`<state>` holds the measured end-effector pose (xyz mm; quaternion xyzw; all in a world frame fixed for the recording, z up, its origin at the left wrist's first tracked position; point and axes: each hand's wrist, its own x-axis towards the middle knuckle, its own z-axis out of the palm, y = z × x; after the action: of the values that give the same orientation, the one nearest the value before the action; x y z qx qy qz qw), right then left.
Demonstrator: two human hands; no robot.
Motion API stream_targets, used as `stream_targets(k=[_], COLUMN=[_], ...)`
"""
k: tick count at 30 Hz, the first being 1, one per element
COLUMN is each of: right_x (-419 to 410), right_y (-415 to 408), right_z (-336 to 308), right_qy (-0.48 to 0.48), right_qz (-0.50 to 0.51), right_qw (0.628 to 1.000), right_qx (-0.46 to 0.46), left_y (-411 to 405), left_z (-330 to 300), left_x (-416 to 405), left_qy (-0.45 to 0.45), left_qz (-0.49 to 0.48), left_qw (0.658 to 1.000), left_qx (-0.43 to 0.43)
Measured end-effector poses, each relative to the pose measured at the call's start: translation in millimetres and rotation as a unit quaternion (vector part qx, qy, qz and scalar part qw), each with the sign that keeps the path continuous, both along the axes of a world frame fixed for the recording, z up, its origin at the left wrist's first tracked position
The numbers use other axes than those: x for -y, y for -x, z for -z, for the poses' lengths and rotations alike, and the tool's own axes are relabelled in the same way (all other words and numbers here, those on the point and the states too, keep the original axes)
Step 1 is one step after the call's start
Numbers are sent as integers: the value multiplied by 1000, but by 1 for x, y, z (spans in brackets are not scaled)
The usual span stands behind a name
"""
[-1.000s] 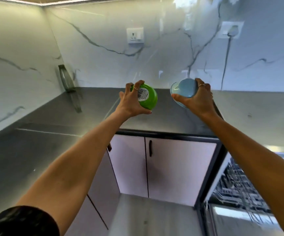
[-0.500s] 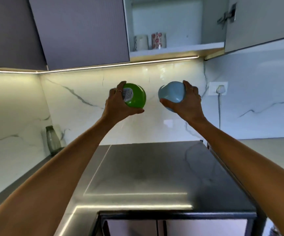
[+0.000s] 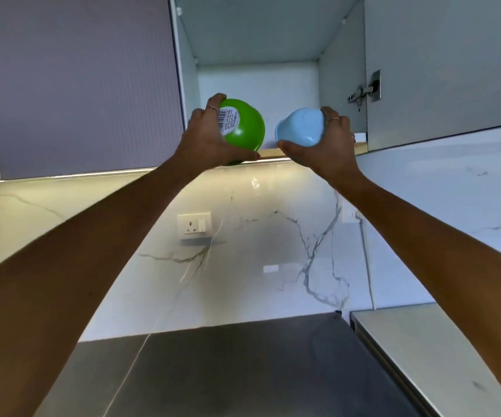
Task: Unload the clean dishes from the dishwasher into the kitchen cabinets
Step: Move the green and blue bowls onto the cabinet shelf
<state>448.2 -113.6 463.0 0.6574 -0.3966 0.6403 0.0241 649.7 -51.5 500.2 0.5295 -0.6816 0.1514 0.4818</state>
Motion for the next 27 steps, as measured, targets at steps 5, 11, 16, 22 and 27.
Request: stream_targets(k=[5,11,16,22,27], right_x=[59,121,172,213,228], right_y=[17,26,25,29,36], right_z=[-51,-98,-110,-112,-118], right_qy=[0,-30,-105,-129,-160], right_qz=[22,41,93,139,163], right_qw=[1000,998,984,965,945], right_qx=[-18,-35,-114,-183,-233], left_y=[16,33,41,46,58], left_z=[-50,-86,-97,-102,-108], left_x=[58,120,168,205,220], left_qy=[-24,-32,-55,-113,-186], left_qz=[-10,2,-27,-65,-80], left_qw=[1000,999,998,989,972], left_qx=[1,-20,8,65,119])
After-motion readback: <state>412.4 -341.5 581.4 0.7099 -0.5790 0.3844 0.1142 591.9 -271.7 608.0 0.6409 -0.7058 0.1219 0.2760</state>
